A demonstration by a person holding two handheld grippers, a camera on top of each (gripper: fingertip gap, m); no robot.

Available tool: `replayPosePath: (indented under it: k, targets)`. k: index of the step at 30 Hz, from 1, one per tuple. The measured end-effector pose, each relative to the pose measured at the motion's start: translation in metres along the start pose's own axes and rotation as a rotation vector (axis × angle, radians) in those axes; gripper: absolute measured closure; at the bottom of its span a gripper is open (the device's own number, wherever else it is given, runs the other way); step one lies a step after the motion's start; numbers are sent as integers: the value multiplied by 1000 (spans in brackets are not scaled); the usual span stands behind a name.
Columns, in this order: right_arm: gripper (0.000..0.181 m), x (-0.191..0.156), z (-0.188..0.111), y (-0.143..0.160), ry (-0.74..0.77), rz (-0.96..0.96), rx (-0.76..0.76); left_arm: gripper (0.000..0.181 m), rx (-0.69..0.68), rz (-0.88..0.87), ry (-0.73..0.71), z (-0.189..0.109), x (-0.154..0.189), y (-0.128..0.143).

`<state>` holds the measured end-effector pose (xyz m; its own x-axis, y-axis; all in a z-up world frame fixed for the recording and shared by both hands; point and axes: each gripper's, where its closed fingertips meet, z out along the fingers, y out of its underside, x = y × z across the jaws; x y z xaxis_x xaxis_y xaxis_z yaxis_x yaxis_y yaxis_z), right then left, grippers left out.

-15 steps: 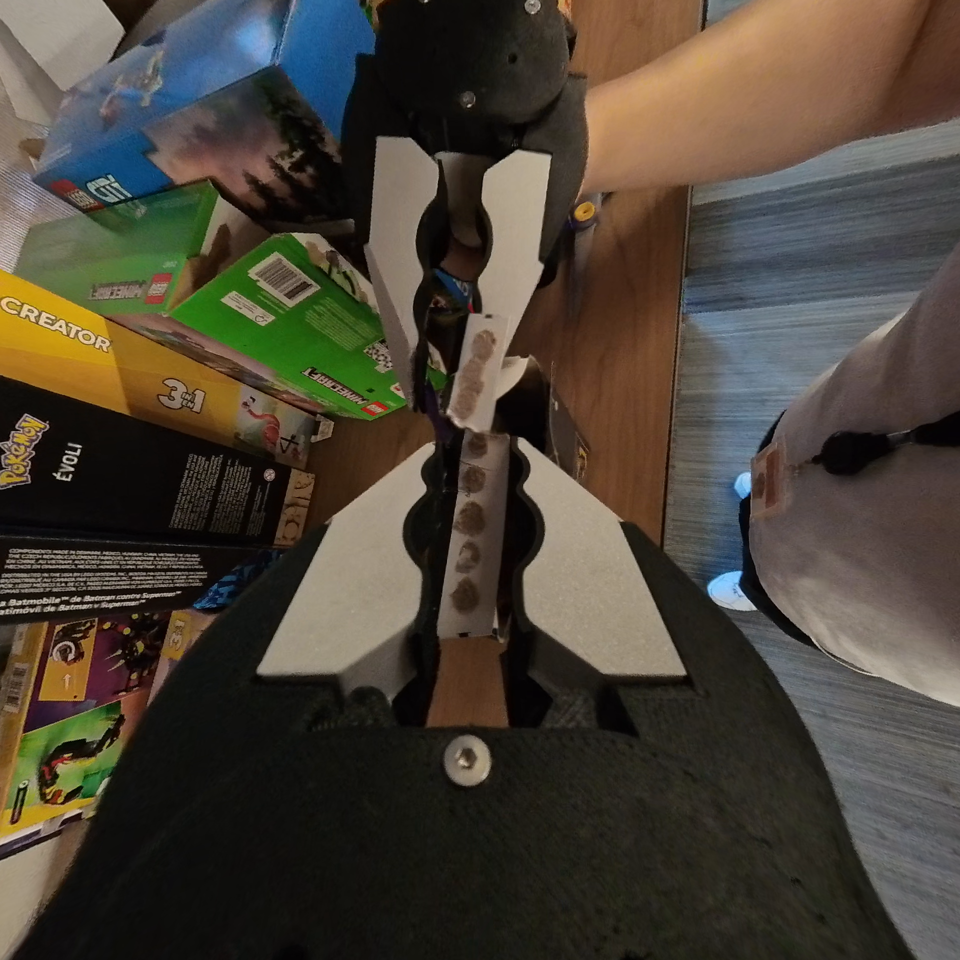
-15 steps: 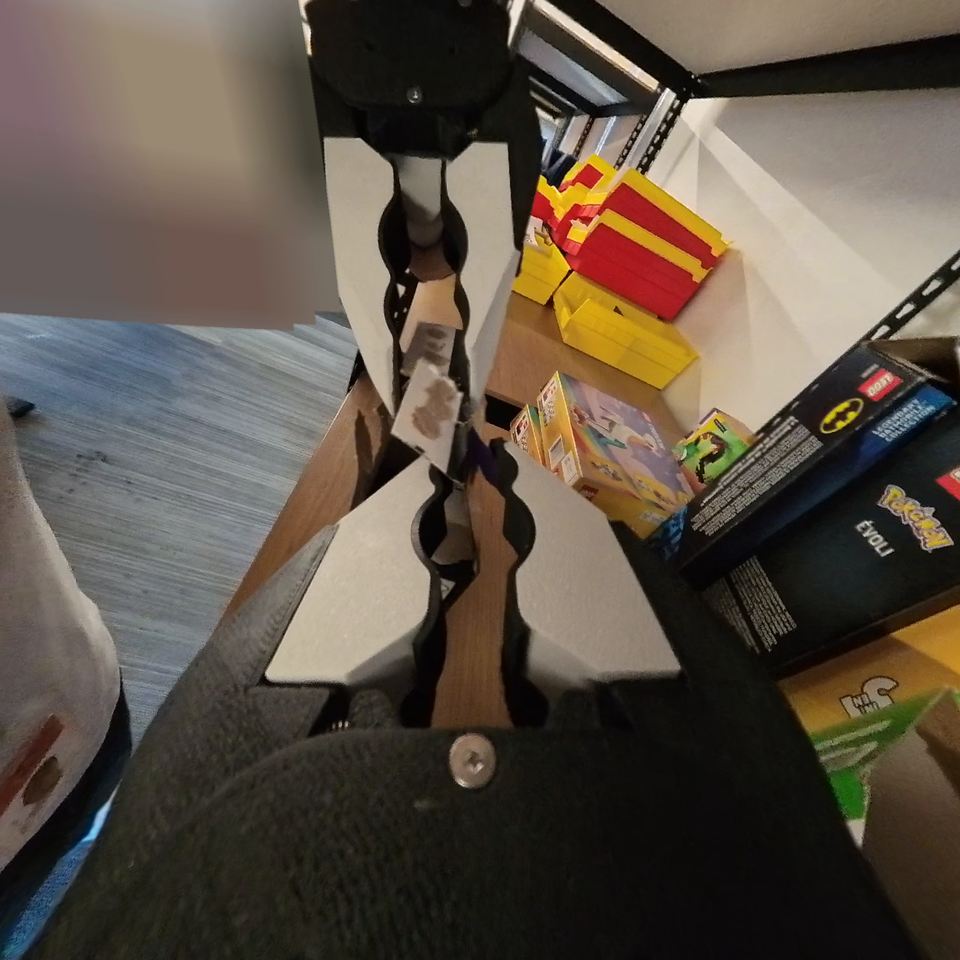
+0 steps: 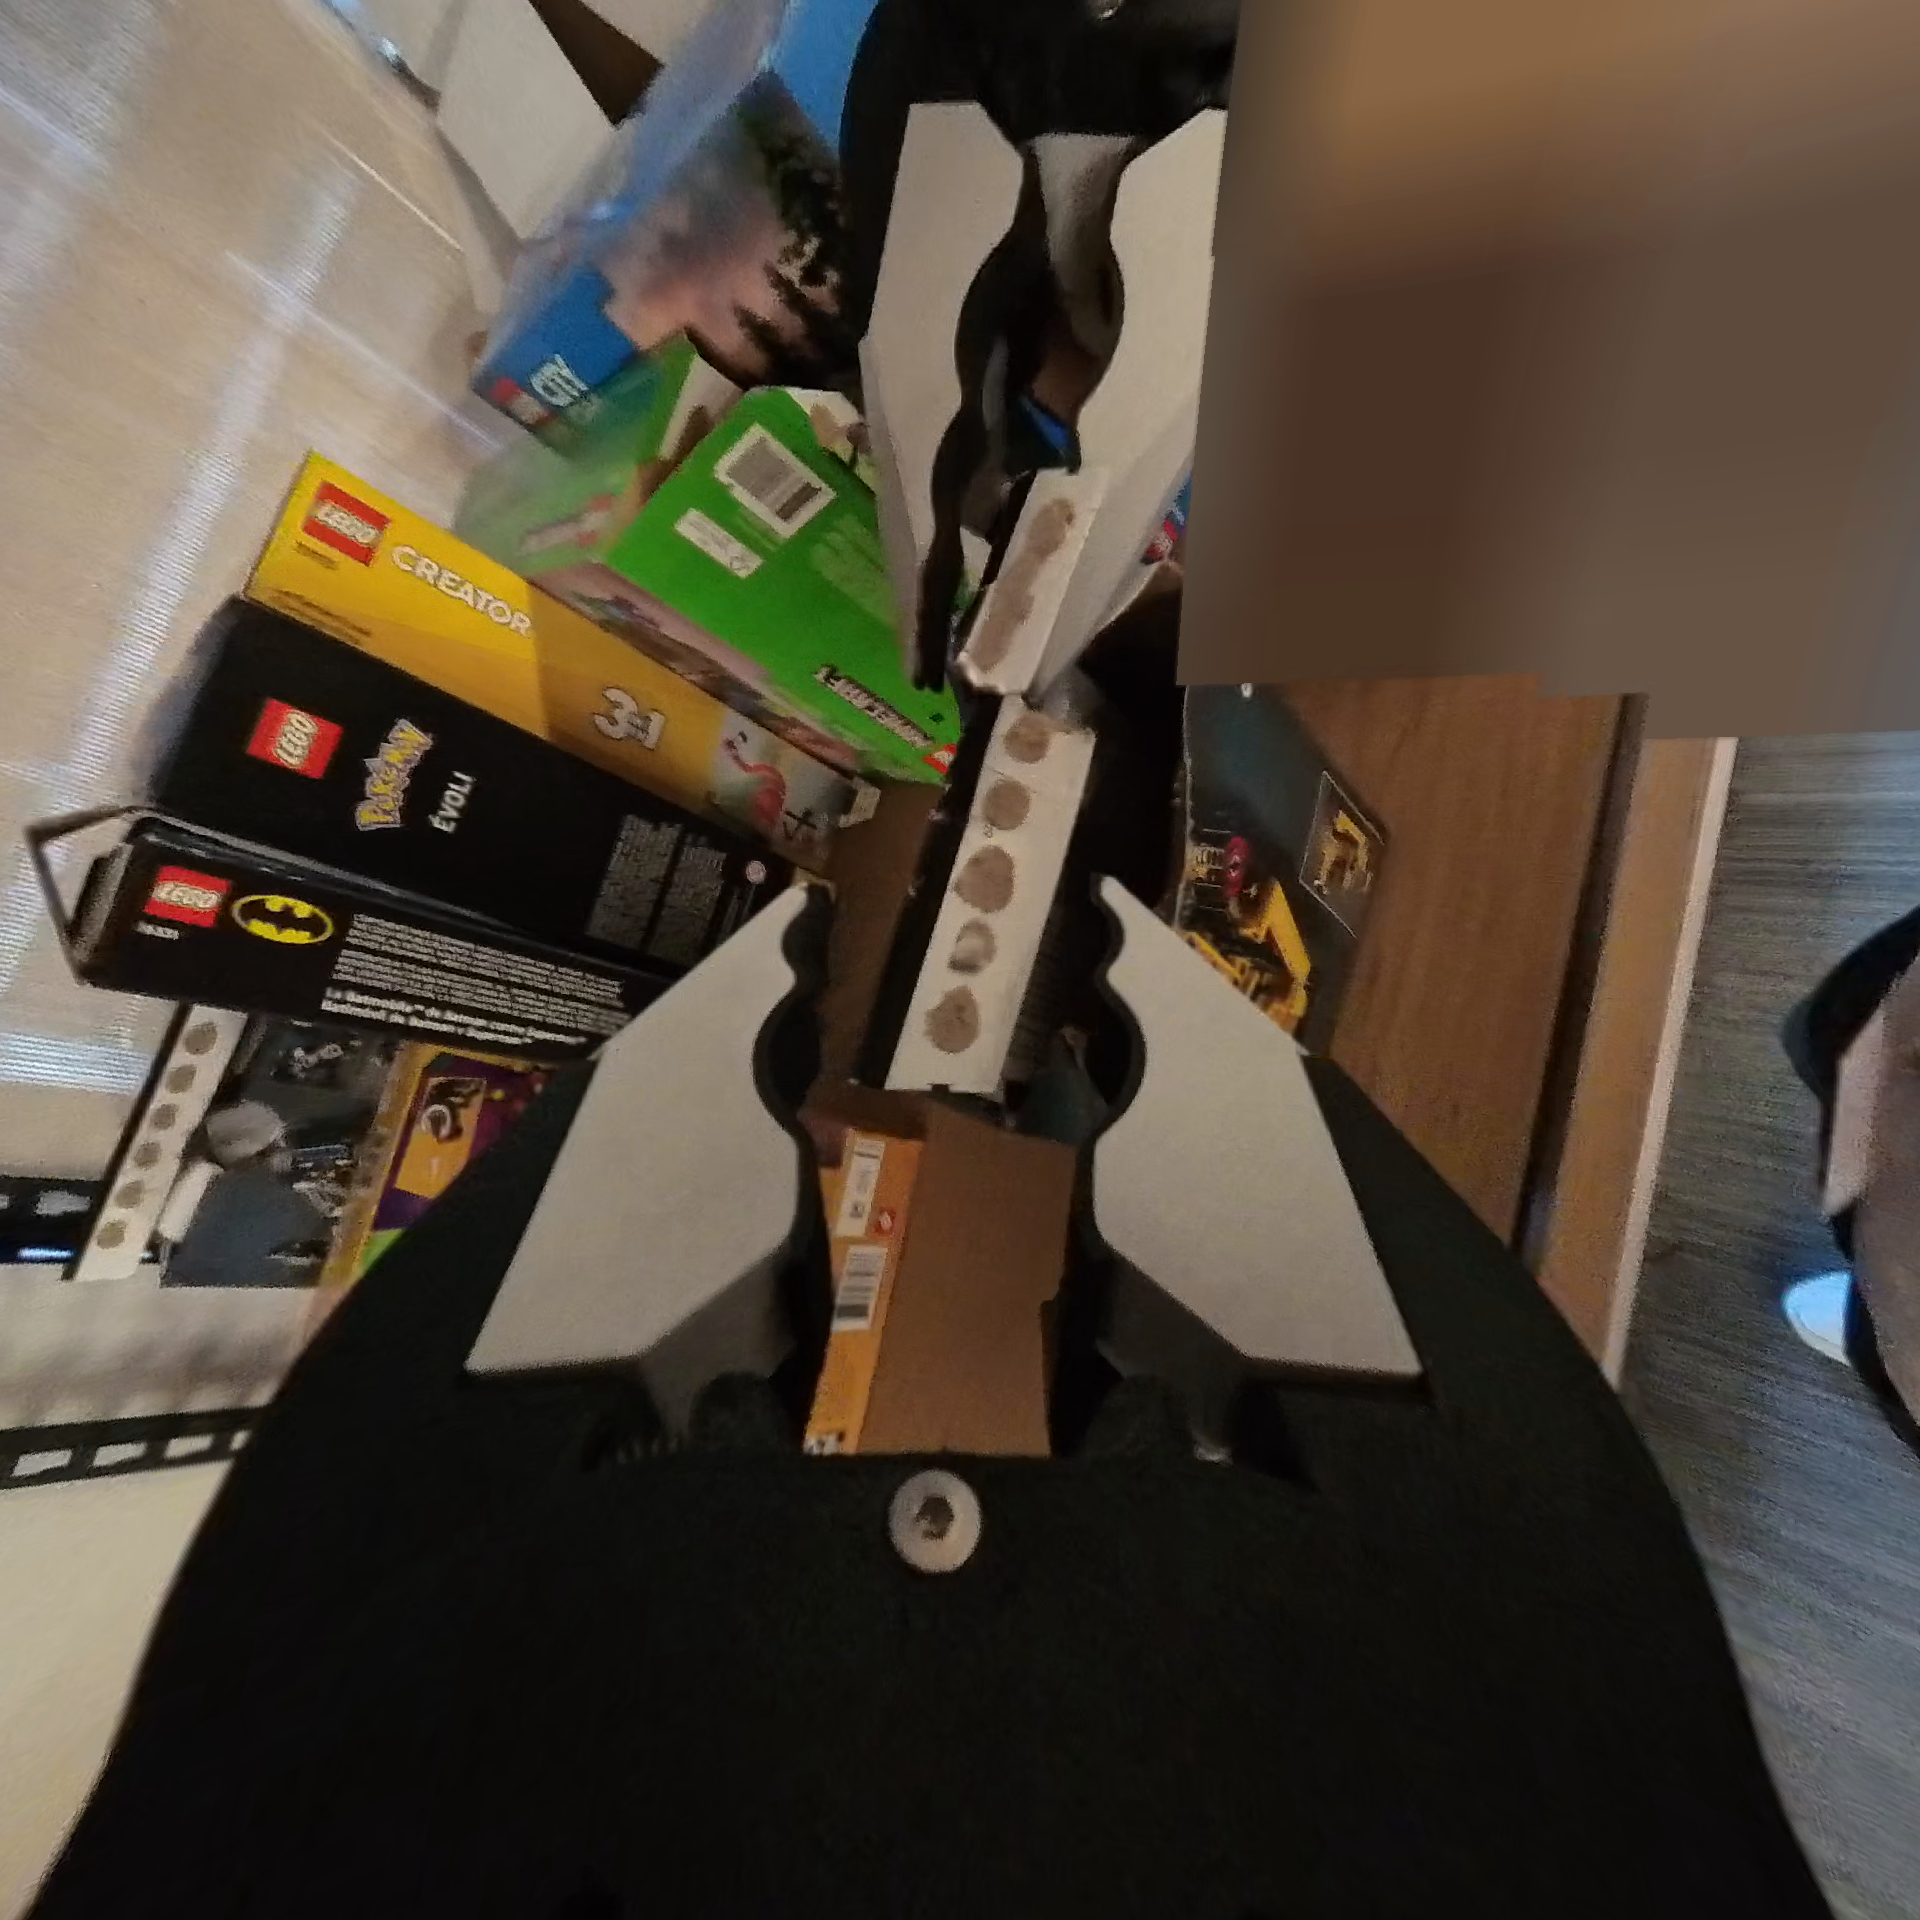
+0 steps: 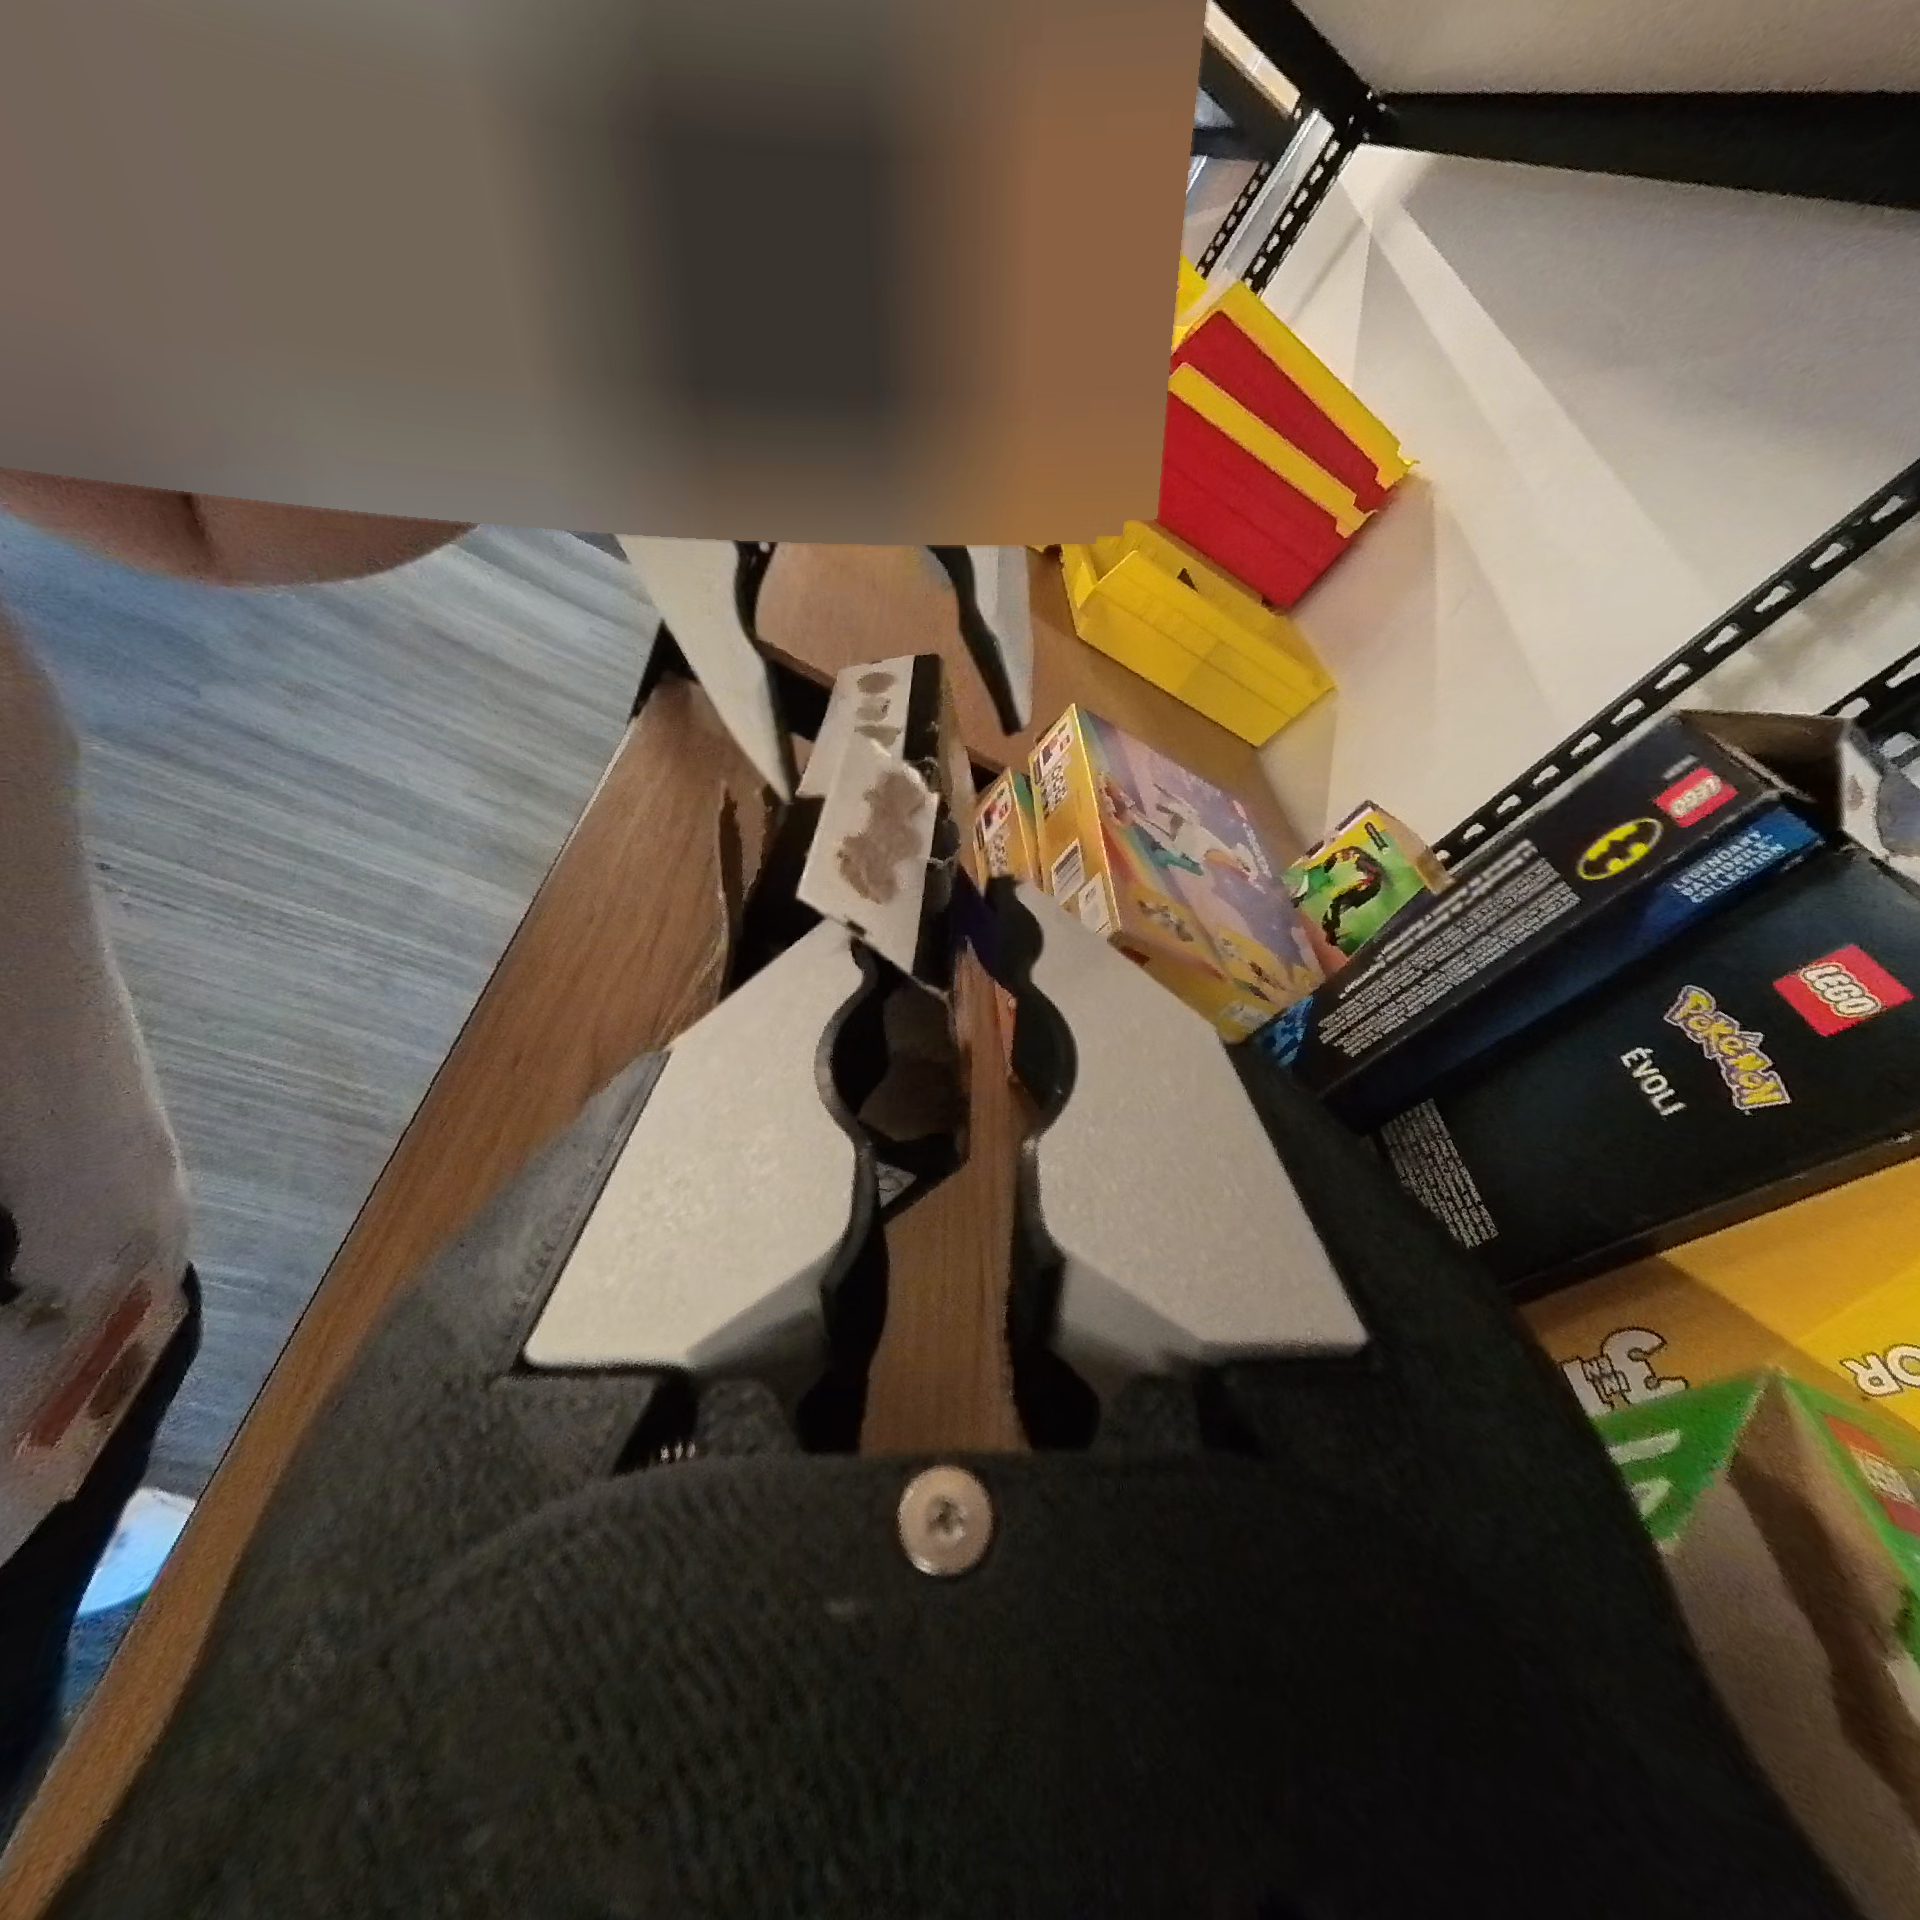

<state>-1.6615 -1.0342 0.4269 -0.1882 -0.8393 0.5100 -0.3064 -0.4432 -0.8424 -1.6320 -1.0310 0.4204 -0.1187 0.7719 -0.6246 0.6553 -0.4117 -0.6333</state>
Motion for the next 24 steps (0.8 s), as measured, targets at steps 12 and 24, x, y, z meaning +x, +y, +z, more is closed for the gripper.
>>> replayPosePath:
  k: [12,24]
  targets:
    - [168,-4,5,-5,-1,34,42,150,79,-80,-27,-2,6,4]
    - [172,-9,7,-6,41,-134,65,150,213,-257,60,-8,6,1]
